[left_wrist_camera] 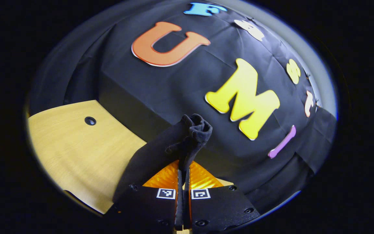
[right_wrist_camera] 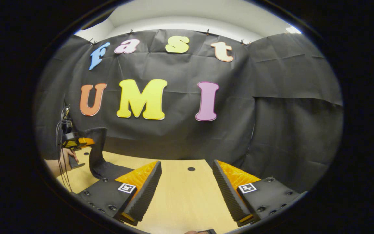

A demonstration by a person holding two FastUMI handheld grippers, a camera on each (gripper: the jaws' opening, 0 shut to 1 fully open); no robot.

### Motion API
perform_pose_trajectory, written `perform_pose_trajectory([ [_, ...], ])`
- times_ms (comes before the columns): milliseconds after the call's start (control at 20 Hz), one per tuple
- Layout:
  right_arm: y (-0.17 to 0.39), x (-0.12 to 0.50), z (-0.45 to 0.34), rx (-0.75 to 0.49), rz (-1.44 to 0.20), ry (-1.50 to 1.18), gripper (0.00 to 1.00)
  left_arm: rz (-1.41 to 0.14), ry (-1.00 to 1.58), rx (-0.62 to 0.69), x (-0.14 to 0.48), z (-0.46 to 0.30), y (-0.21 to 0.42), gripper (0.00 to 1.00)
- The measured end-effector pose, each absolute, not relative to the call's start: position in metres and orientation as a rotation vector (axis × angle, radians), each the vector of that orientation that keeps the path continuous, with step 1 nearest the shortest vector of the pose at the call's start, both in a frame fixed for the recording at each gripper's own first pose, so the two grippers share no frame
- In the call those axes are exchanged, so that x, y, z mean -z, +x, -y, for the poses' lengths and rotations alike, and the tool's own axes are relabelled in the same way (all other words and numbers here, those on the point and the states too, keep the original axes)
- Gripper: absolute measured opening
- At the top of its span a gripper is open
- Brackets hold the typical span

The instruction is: Grasp the waist and the cuffs of the jeans and fold them to make the two legs overlap; first hold the waist and fold one-third of the jeans toward the cuffs, then hold the cuffs and fold the remaining one-third in the same direction to finish folding.

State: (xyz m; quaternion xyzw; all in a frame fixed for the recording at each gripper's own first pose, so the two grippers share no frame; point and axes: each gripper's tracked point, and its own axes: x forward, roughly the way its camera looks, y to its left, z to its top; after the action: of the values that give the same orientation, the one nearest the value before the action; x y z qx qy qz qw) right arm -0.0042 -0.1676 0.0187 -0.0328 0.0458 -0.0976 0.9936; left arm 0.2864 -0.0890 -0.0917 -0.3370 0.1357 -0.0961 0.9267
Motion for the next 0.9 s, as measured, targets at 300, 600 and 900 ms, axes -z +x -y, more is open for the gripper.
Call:
perform_pose_trajectory([
  [300, -0.026, -0.029, 0.194, 0.235, -0.085, -0.115, 0.98, -0.451, -0.463, 0.281, 0.167, 0.185, 0.262, 0.04],
  [600, -0.033, -0.028, 0.203, 0.252, -0.092, -0.125, 0.98, -0.61, -0.314, 0.301, 0.241, 0.216, 0.245, 0.04],
  [900, -0.027, -0.026, 0.198, 0.245, -0.092, -0.105, 0.98, -0.669, -0.197, 0.306, 0.273, 0.224, 0.24, 0.08],
])
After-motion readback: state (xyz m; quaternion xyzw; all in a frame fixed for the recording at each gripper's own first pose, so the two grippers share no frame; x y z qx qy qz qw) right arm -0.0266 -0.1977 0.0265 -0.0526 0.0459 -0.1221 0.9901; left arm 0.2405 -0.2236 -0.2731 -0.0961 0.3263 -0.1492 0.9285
